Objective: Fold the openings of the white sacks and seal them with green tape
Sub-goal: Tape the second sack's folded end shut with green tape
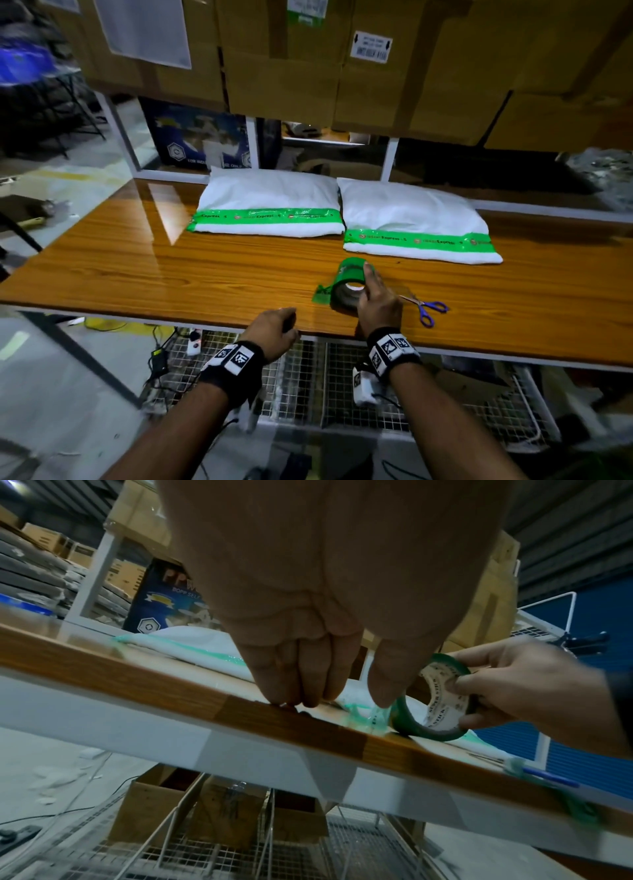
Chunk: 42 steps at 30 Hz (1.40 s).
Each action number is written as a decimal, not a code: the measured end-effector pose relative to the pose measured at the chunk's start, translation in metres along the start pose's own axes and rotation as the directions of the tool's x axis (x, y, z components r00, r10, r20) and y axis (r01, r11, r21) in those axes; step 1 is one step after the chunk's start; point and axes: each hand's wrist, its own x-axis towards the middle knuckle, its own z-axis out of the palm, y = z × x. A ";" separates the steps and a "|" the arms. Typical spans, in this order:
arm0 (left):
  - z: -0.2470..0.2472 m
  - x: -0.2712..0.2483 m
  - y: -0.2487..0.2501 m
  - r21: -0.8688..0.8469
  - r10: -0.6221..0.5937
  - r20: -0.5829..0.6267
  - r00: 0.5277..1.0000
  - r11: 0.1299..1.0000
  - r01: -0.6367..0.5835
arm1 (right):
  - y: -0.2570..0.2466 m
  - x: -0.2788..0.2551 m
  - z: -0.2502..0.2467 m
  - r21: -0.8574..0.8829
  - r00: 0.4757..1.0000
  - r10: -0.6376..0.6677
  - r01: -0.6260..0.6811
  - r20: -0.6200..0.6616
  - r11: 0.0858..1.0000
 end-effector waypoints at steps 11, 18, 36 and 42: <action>-0.027 0.035 -0.047 0.016 0.056 -0.001 0.998 0.998 -0.056 | -0.026 -0.006 0.036 0.173 0.887 0.442 -0.418 -0.133 0.892; -0.034 0.066 -0.051 0.019 0.122 0.050 0.991 0.992 -0.123 | -0.035 -0.008 0.059 0.379 0.722 0.664 -0.570 -0.192 0.729; -0.029 0.093 -0.040 0.029 0.302 0.140 0.943 0.951 -0.309 | -0.014 0.026 0.015 0.707 0.372 0.928 -0.648 -0.032 0.284; 0.003 0.103 -0.002 0.052 0.347 0.178 0.921 0.931 -0.361 | 0.107 0.043 -0.047 0.622 0.234 0.954 -0.723 -0.188 0.300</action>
